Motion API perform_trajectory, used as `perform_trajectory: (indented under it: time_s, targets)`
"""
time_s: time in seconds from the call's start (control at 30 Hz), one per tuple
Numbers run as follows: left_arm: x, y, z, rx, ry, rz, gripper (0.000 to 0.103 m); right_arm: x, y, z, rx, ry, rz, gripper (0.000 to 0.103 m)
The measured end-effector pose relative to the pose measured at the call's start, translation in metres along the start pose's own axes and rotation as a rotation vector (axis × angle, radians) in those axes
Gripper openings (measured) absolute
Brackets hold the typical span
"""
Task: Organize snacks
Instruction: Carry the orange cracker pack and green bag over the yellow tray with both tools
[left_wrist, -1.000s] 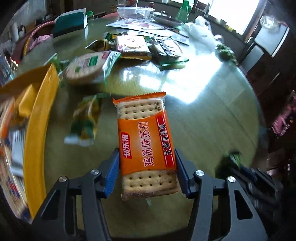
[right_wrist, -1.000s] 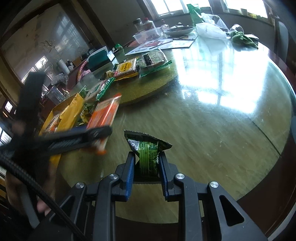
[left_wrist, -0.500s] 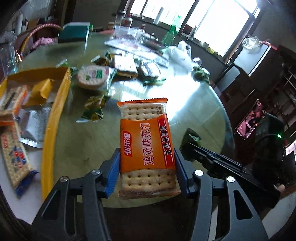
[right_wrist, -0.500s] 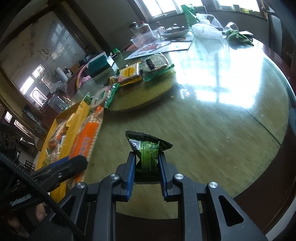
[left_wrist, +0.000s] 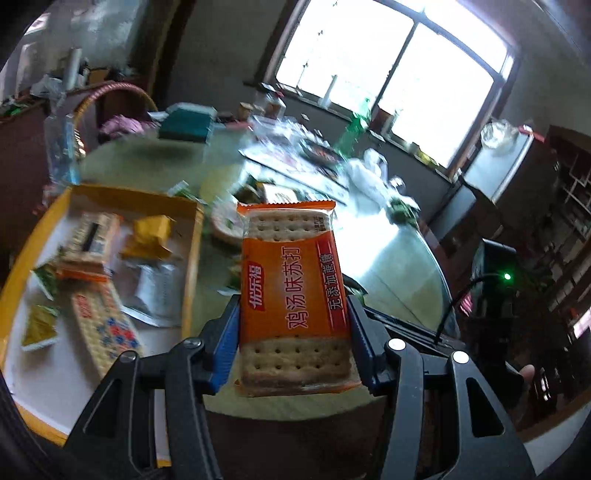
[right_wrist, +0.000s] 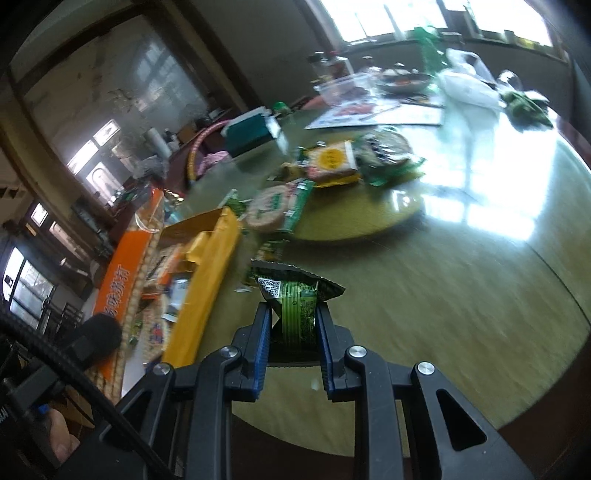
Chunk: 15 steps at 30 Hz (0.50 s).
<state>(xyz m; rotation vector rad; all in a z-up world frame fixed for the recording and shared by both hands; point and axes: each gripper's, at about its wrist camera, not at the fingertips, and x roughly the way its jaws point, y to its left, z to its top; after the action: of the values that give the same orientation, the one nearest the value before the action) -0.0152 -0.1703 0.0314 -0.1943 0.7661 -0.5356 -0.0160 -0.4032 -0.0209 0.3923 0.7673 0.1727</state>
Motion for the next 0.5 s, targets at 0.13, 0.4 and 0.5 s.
perform_trajectory:
  time_s: [0.13,0.4,0.5]
  targets:
    - [-0.01,0.029,0.006,-0.046,-0.022,0.05,0.055,0.006,0.025,0.005,-0.04,-0.004,0.05,0.023]
    - [-0.056,0.105,0.008,-0.18,-0.097,0.175,0.055,0.025,0.089,0.008,-0.169,0.039,0.191,0.023]
    - [-0.064,0.127,0.007,-0.216,-0.103,0.214,0.055,0.036,0.117,0.002,-0.231,0.065,0.236,0.023]
